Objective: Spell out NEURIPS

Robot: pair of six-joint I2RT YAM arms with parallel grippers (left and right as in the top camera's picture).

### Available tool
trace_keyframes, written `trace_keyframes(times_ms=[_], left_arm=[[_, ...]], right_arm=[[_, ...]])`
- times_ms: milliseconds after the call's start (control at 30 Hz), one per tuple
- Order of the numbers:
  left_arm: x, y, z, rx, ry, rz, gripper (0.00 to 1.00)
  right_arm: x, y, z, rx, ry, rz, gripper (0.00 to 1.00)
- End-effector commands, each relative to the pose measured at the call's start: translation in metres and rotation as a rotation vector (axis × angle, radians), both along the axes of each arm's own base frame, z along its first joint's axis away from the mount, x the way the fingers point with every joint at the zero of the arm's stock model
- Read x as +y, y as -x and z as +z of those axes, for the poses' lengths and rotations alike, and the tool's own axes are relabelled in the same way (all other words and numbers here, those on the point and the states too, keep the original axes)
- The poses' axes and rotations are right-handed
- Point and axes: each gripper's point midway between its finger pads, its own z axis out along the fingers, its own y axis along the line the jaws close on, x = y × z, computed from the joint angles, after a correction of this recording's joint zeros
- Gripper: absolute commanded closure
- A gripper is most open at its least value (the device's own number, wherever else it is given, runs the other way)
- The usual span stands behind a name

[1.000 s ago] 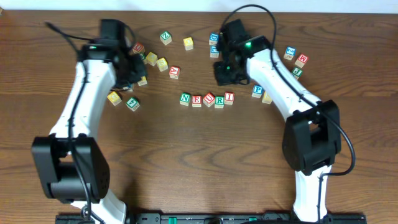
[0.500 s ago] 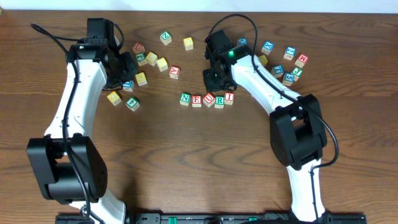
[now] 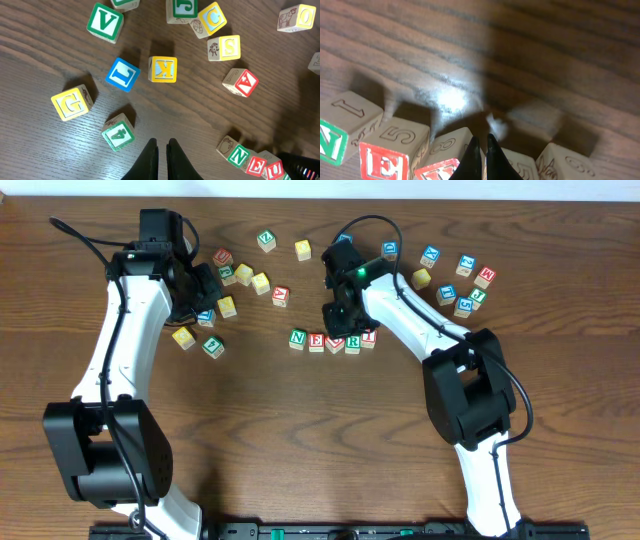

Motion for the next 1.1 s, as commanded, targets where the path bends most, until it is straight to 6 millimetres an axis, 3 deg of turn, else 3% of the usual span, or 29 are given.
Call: trace_keyframes(times_ms=[0, 333, 733, 1067], left_arm=[[0.003, 0.0, 0.0, 0.0, -0.018, -0.009, 0.92], [0.003, 0.0, 0.0, 0.0, -0.018, -0.009, 0.92], [0.003, 0.0, 0.0, 0.0, -0.018, -0.009, 0.92], [0.003, 0.0, 0.0, 0.0, -0.018, -0.009, 0.92]], right_arm=[[0.001, 0.008, -0.004, 0.019, 0.019, 0.001, 0.99], [-0.005, 0.024, -0.006, 0.088, 0.043, -0.012, 0.99], [0.009, 0.04, -0.006, 0.117, 0.041, 0.029, 0.99], [0.015, 0.036, -0.005, 0.094, 0.026, 0.035, 0.99]])
